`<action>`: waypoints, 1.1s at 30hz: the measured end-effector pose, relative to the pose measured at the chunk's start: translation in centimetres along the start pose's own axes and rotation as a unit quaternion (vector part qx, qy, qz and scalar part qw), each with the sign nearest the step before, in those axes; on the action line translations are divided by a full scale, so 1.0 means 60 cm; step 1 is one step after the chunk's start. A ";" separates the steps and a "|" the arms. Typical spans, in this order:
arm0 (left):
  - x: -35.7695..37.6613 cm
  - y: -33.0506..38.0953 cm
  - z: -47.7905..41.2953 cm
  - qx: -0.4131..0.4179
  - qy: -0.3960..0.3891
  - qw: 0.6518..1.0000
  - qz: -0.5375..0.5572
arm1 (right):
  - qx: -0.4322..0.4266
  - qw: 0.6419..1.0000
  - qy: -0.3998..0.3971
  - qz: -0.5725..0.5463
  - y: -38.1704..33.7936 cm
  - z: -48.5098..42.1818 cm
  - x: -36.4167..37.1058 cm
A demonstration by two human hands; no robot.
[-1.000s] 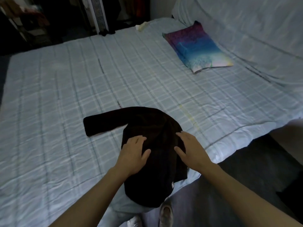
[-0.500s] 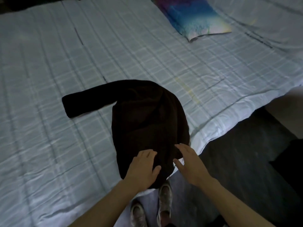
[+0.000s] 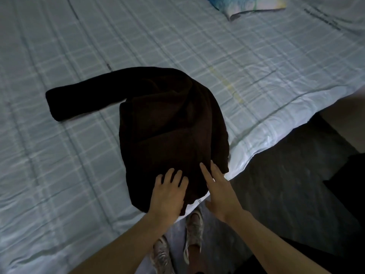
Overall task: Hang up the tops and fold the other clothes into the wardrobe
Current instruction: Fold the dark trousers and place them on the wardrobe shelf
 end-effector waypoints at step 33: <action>-0.447 -0.110 0.092 -0.052 0.245 0.930 0.269 | -0.033 0.953 0.254 -0.162 -0.261 -0.062 -0.402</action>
Point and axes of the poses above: each hand's wrist, its own z-axis away from the middle knuckle, its own x-axis out of the palm, y = z × x, the point moved 8 cm from there along -z, towards the middle knuckle, and after that the axes turned 7 degrees about y, right-handed, at the moved point
